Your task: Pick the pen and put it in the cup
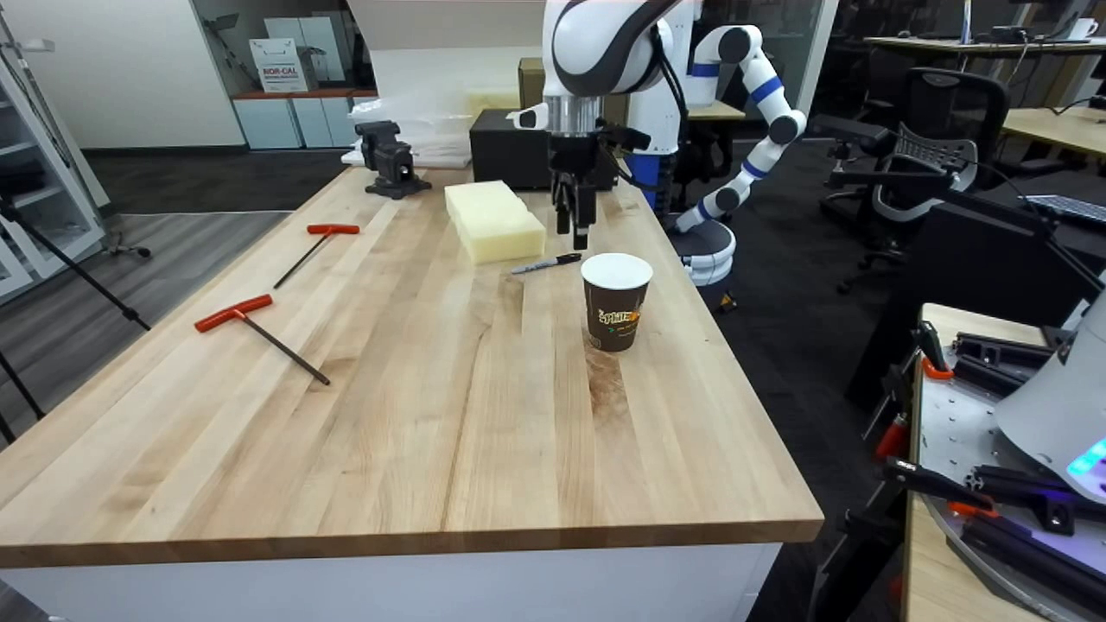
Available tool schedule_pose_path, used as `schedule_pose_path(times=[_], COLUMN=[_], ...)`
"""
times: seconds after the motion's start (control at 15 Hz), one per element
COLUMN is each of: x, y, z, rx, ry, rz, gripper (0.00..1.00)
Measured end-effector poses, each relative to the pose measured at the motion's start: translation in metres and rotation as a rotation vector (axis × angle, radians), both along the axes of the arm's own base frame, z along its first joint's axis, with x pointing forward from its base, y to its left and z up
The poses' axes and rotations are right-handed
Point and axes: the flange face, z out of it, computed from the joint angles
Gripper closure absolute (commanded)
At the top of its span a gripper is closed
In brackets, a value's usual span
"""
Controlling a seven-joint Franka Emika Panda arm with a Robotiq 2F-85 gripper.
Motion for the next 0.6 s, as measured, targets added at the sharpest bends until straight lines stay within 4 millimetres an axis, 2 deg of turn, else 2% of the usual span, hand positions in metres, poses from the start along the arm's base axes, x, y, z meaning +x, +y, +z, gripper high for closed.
schedule_pose_path(times=[0.2, 0.27, 0.6], x=[0.013, 0.018, 0.037], y=[-0.006, -0.008, -0.013], z=[-0.017, -0.021, -0.041], rx=[0.003, 0.004, 0.010], ry=[0.024, 0.031, 0.064], rz=[0.012, 0.015, 0.028], gripper=[0.00, 0.20, 0.53])
